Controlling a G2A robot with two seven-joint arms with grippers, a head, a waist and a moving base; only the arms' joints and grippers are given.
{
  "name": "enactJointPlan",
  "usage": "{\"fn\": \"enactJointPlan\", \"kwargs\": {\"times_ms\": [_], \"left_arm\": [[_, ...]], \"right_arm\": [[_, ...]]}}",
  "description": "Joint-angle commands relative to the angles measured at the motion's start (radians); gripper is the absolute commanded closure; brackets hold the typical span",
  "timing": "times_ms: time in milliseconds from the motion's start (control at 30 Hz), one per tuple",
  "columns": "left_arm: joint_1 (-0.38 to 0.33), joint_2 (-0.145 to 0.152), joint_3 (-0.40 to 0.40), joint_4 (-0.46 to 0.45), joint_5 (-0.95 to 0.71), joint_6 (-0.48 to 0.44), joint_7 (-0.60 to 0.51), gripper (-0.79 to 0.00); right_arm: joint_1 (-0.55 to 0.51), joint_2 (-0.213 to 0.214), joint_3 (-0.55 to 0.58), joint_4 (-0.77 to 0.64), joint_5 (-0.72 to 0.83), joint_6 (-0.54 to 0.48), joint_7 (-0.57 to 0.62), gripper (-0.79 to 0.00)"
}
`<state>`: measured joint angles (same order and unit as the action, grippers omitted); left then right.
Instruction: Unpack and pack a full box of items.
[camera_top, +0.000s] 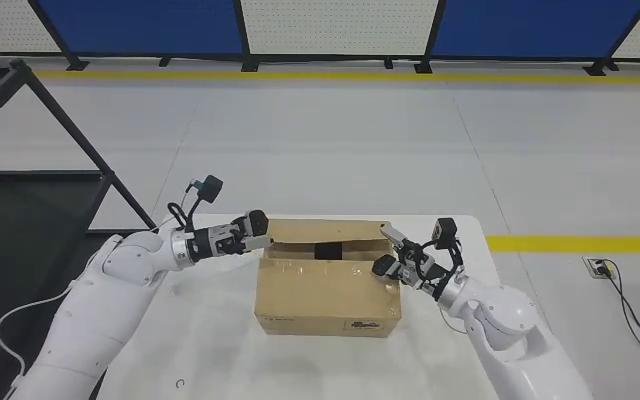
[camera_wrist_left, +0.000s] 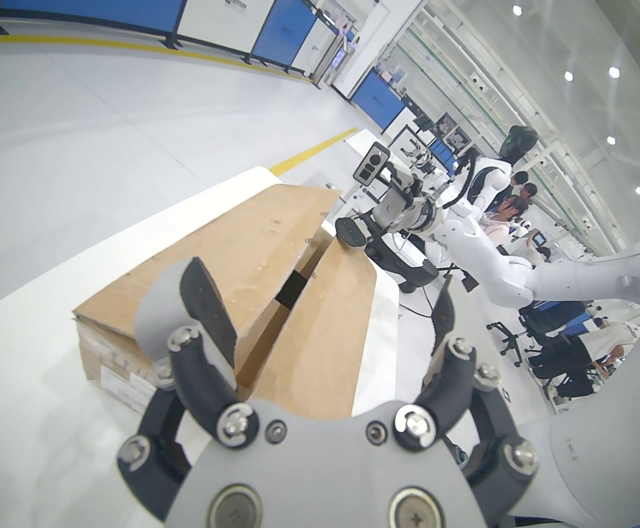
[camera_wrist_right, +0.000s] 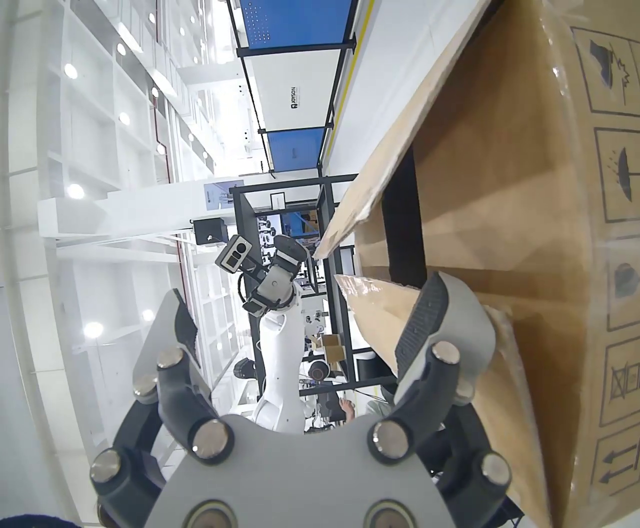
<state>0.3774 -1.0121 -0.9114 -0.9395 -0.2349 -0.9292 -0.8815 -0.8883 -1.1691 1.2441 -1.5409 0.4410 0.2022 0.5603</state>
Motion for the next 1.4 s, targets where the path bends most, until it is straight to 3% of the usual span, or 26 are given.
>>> {"fn": "enactJointPlan", "kwargs": {"times_ms": [0, 267, 700, 900, 1367], "left_arm": [[0.0, 0.0, 0.0, 0.0, 0.0, 0.0, 0.0, -0.785], [0.026, 0.004, -0.001, -0.04, 0.033, 0.038, 0.008, -0.785], [0.049, 0.013, 0.003, -0.082, 0.073, 0.125, -0.069, -0.785], [0.047, 0.01, 0.011, -0.083, 0.087, 0.14, -0.081, -0.785], [0.048, 0.01, -0.001, -0.085, 0.079, 0.131, -0.086, -0.785]], "right_arm": [[-0.01, 0.0, 0.0, -0.009, -0.004, -0.003, 0.001, -0.785], [-0.011, 0.001, 0.017, 0.009, 0.012, -0.028, 0.035, -0.785], [0.036, 0.002, 0.016, 0.085, 0.002, -0.121, 0.143, -0.785], [0.052, -0.002, 0.01, 0.106, 0.001, -0.149, 0.117, -0.785], [0.121, -0.017, -0.047, 0.199, -0.051, -0.089, 0.061, -0.785]]}}
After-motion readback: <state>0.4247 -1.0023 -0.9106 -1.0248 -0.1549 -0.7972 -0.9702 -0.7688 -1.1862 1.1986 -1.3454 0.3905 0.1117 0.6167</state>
